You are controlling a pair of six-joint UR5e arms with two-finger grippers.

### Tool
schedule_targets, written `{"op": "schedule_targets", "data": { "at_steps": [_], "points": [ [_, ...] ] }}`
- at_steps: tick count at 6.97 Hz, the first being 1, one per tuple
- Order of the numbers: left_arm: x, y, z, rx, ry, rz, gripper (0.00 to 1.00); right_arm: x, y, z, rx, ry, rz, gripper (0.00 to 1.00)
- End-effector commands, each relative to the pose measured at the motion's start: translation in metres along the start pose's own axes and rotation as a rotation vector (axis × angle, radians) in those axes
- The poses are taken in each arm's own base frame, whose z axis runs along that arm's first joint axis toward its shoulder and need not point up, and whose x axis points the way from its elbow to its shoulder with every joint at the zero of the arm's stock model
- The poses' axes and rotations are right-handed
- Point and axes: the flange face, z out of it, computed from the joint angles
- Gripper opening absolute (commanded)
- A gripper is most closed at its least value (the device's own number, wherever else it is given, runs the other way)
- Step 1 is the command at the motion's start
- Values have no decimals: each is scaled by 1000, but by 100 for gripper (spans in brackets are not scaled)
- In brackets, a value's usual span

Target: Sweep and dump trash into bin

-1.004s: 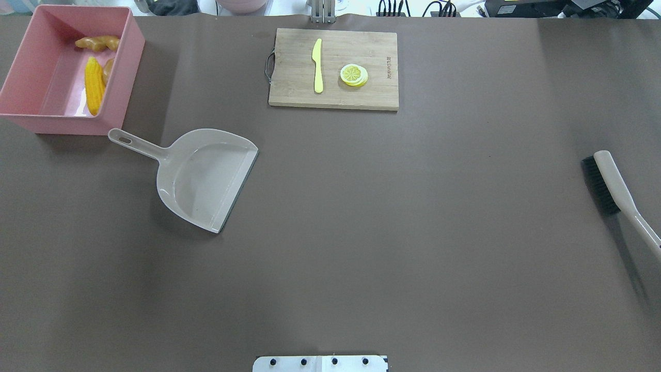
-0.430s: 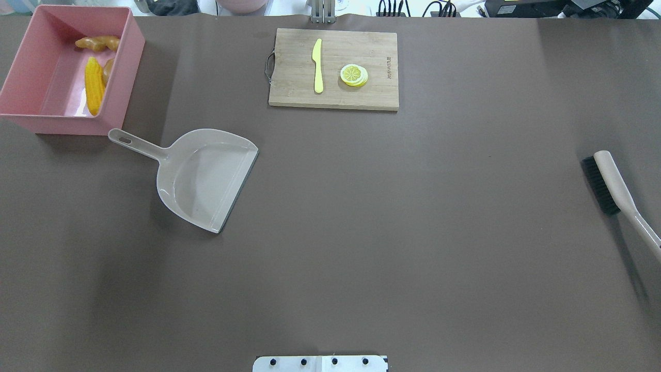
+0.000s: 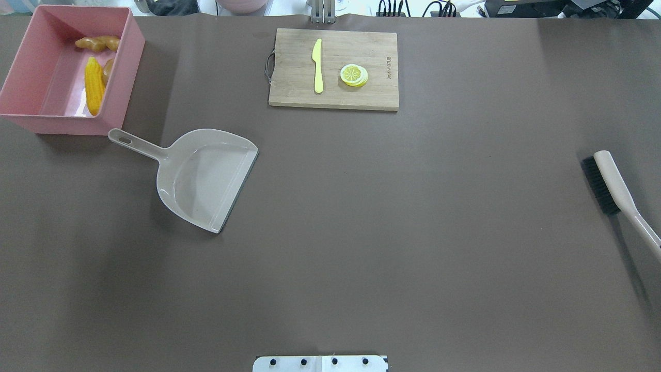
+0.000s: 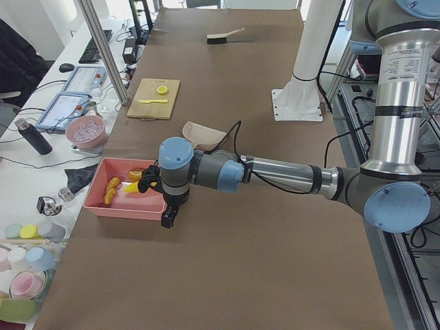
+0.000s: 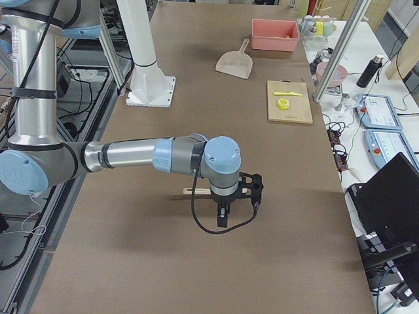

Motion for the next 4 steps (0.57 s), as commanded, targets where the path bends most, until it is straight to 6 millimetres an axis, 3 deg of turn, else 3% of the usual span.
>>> {"op": "schedule_targets", "data": {
  "at_steps": [1,4],
  "points": [
    [7,-6,-8,-27,11,-26,98,-19,-23,38,-20,1,0,100],
    [13,-13,-15,-5,12,-4,98,-71,-54,50,-39,2,31,100]
  ]
}}
